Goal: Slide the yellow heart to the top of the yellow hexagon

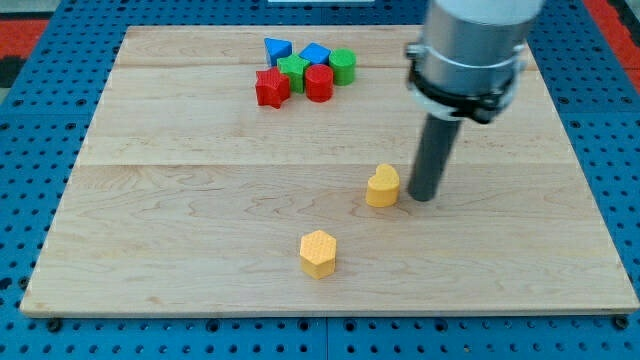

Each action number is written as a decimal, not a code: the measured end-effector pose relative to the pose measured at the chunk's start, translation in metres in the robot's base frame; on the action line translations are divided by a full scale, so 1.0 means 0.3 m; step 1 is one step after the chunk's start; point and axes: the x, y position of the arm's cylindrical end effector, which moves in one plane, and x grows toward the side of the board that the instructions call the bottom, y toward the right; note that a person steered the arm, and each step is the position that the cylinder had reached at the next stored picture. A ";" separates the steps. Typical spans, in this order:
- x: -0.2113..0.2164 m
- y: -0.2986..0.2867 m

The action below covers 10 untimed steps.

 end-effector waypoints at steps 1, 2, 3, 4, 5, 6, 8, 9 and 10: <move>-0.007 -0.253; -0.077 -0.185; -0.186 -0.256; -0.116 -0.357; -0.067 -0.349; -0.163 -0.343; -0.005 -0.440; -0.038 -0.327; -0.055 -0.210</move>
